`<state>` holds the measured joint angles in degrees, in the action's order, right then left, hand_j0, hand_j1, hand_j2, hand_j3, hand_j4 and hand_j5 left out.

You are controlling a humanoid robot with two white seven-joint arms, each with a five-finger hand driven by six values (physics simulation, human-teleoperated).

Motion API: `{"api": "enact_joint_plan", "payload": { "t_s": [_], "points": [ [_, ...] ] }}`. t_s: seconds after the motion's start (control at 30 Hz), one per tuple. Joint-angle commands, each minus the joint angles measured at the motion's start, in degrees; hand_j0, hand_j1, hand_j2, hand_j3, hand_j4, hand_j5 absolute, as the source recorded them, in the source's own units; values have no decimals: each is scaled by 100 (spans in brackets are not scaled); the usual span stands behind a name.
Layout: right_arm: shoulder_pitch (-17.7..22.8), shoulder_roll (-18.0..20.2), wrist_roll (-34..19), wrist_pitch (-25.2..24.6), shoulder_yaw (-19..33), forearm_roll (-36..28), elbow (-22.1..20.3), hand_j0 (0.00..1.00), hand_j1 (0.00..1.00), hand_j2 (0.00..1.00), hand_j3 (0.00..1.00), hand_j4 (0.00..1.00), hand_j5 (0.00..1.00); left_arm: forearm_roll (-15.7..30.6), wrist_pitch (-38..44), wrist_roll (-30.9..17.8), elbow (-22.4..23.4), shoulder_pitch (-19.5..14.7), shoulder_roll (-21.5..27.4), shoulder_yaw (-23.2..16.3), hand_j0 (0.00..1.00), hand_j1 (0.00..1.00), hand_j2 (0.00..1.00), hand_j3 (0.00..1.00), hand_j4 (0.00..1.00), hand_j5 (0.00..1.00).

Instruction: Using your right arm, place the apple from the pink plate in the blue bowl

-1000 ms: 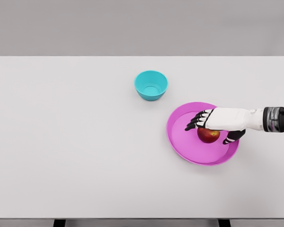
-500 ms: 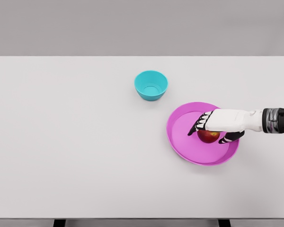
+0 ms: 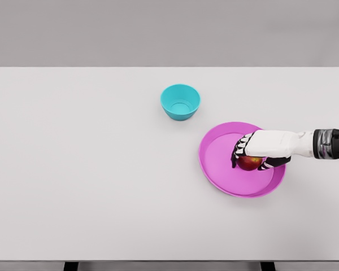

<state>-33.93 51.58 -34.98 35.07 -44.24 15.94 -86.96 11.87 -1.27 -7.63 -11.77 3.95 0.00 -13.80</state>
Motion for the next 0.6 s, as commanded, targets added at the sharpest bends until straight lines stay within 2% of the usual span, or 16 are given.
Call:
{"api": "enact_joint_plan", "payload": {
  "t_s": [0.0,0.57],
  "points": [
    [-9,10,-2,-7,3,-21,-14,57,57,57,57,57,57,-1,4,-1,-1,0,0,0,100,100,100,100,100,100],
    [-299,2,-2,-7,162,-21,-15,55,55,55,55,55,55,-1,4,-1,-1,0,0,0,100,100,100,100,100,100]
  ]
}}
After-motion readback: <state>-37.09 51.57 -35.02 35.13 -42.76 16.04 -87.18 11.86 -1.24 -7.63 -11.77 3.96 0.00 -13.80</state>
